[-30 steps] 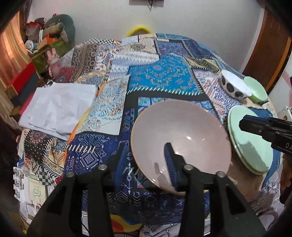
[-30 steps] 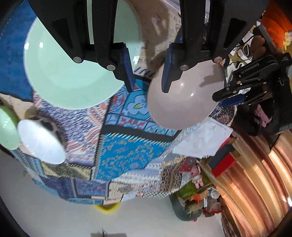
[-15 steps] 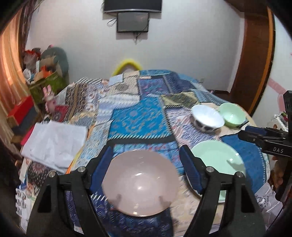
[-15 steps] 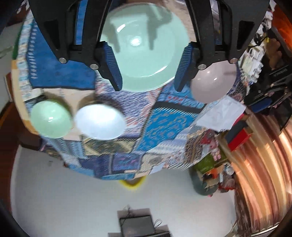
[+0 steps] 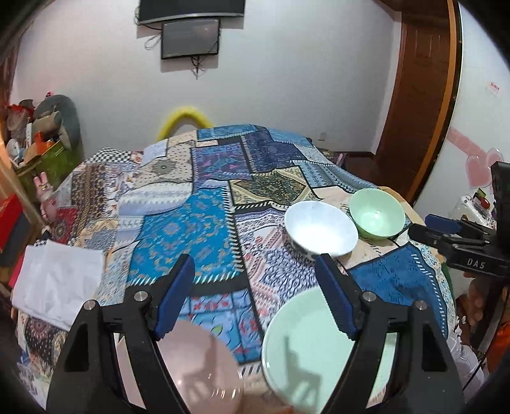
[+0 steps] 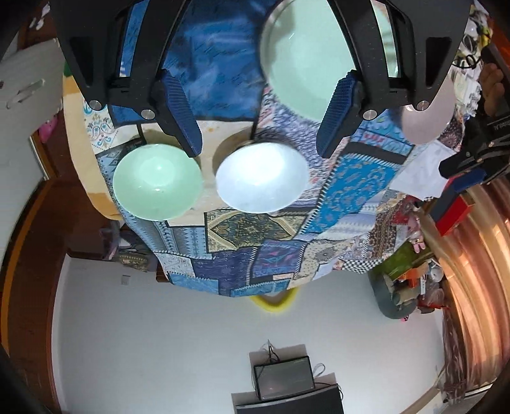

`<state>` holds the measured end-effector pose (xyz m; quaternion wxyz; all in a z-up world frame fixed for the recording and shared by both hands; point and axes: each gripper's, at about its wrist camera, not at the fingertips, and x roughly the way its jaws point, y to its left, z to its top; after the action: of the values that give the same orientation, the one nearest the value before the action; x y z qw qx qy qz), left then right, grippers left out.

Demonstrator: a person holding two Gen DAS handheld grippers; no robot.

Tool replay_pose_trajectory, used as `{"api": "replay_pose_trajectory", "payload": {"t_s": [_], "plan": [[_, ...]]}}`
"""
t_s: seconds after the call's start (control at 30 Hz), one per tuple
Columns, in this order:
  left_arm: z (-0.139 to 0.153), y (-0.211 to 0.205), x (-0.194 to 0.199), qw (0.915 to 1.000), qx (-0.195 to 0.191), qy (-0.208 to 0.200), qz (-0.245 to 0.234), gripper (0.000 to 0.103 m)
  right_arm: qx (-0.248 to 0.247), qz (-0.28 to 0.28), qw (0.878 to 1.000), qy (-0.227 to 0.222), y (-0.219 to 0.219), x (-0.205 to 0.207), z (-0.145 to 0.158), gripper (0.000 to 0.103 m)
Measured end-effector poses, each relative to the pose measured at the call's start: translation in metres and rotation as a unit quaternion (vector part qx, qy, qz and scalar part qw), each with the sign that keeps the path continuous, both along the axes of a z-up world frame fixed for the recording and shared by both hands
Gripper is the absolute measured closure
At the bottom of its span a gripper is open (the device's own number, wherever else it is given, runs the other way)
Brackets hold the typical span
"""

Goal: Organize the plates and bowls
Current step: 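Open both grippers off the pink bowl and move to the white bowl, then grasp the white spotted bowl rim with both grippers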

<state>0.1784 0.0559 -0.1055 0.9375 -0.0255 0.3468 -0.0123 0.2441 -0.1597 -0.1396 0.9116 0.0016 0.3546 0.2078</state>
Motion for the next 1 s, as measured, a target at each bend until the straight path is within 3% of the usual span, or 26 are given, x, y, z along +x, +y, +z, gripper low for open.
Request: {"api": "replay_pose_trajectory", "payload": {"t_s": [0.53,0.7,1.0], "plan": [[-0.066,-0.026,0.11,0.9958,0.007,0.084,-0.037,0.031,-0.007,-0.001,0.997,0.073,0.002,0.075,-0.053,0.032],[-0.081,-0.04,0.128,0.9937,0.037,0.088,-0.059,0.032,0.013,0.011,0.993,0.12,0.003,0.093,-0.071,0.049],[-0.108,-0.039,0.168,0.9881,-0.009,0.14,-0.062,0.055,0.014,0.005,0.989,0.145,0.007,0.11,-0.089,0.056]]}}
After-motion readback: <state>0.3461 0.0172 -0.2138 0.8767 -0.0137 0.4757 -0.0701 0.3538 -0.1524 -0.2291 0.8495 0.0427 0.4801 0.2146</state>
